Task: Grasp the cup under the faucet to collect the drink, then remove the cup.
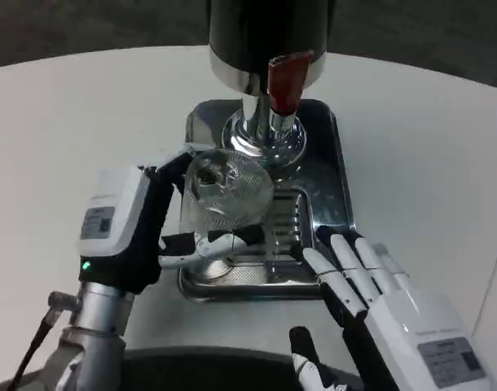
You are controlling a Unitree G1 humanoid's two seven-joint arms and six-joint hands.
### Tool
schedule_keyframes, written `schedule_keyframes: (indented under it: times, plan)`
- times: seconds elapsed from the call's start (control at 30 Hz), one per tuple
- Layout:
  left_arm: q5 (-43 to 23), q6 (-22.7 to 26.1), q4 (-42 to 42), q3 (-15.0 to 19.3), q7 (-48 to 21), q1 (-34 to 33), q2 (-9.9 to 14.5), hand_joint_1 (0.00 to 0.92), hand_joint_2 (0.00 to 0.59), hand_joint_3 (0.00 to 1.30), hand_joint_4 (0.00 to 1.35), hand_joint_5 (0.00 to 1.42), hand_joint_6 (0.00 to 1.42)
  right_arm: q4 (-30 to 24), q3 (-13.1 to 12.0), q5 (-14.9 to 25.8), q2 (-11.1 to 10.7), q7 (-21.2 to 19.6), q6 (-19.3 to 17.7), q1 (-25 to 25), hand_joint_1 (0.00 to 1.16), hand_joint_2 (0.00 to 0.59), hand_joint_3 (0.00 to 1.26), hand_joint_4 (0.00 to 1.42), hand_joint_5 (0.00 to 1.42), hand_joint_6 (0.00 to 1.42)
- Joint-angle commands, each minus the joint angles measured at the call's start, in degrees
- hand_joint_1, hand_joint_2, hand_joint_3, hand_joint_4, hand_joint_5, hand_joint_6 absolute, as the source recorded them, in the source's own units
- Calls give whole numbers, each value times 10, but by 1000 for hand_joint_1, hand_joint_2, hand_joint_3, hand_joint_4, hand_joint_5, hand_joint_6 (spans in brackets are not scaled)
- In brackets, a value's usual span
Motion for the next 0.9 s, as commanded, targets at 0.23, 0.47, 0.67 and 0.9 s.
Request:
schedule_keyframes:
  times: [0.23,0.47,0.67,0.9]
  plan:
    - [3,10,154,-75,74,-128,-30,539,167,952,1079,1223,1286,-49,-21,-8,14,-9,6,52,313,555,136,22,36,74]
    - [-3,11,190,-108,86,-165,-44,545,158,952,1070,1224,1286,-48,-25,-7,20,-9,4,59,330,549,152,42,61,89]
    - [-5,15,198,-126,89,-165,-44,544,146,953,1061,1214,1286,-49,-36,1,20,-9,2,60,340,549,164,54,85,109]
    - [-26,4,210,-123,52,-145,-23,458,76,752,794,1006,1100,-51,-44,22,18,-1,-2,67,345,549,177,82,130,166]
